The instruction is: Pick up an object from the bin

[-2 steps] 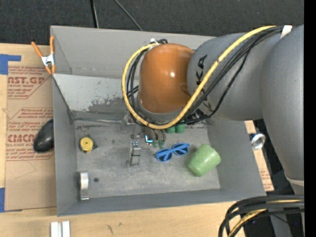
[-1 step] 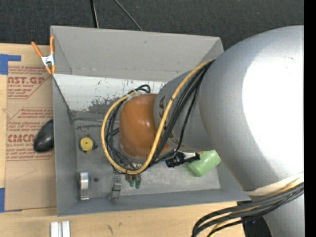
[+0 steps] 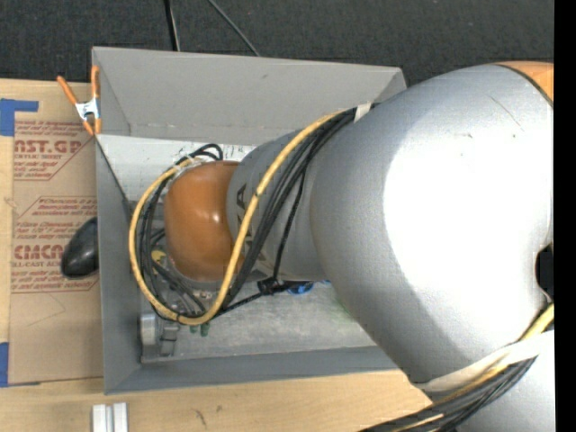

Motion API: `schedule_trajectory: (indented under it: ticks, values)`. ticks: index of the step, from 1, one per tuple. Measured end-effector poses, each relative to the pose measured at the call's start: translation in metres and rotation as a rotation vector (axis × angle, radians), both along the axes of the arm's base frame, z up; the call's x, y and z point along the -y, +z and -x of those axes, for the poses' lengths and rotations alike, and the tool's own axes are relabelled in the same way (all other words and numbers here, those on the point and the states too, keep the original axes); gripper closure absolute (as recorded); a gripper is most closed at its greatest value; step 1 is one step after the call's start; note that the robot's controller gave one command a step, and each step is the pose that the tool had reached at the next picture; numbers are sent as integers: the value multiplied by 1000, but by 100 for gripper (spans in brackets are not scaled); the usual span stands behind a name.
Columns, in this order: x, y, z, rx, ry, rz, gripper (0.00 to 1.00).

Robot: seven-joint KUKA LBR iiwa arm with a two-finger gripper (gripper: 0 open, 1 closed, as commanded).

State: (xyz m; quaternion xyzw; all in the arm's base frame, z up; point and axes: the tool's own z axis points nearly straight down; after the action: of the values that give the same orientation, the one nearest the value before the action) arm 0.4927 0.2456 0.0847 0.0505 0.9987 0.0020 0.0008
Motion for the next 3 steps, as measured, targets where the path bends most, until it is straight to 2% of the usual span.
schedule_trajectory:
  ticks: [1, 2, 3]
  values:
    - [4, 0, 0, -2, -6, 3, 100]
    - [0, 11, 4, -2, -162, 3, 100]
    - [17, 13, 11, -2, 222, 5, 100]
